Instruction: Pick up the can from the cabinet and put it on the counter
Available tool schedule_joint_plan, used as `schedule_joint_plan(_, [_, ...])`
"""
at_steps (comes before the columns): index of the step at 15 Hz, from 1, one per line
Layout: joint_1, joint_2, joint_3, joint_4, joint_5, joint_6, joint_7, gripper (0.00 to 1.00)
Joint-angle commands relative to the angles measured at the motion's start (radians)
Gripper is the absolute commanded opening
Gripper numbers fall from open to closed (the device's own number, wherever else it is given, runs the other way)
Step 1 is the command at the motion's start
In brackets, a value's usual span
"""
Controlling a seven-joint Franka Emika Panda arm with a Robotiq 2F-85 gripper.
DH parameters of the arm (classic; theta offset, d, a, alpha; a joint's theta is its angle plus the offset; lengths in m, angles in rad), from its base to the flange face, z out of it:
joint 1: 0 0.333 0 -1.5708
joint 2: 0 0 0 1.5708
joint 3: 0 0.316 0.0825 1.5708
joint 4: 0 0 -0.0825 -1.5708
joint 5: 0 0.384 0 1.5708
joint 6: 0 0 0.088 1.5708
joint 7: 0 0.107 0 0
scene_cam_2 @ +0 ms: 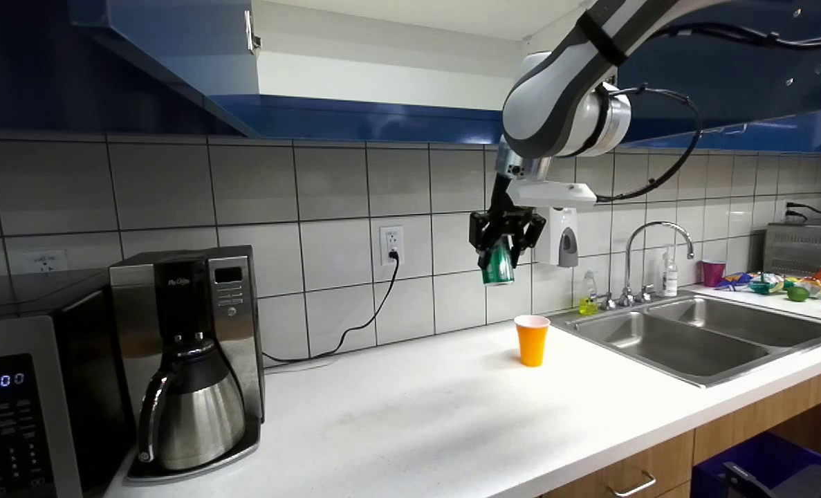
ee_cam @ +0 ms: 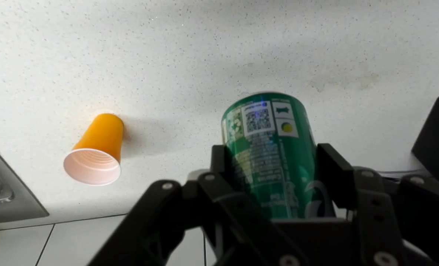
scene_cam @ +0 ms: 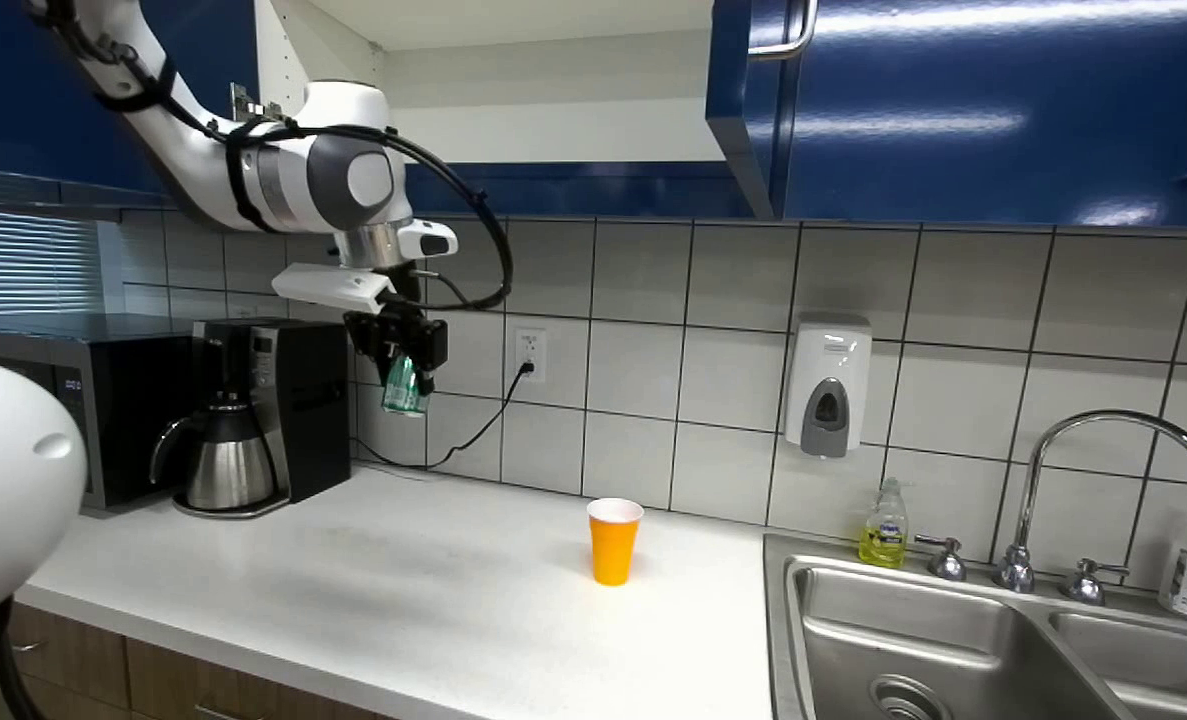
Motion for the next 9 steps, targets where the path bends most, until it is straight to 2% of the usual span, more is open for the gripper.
schedule_joint_plan(1, [-0.01, 0.049, 0.005, -0.012, 0.029, 0.077, -0.049, 0.38])
schedule_joint_plan(9, [-0.008, 0.162, 0.006, -0.019, 0.043, 0.183, -0.066, 0.38])
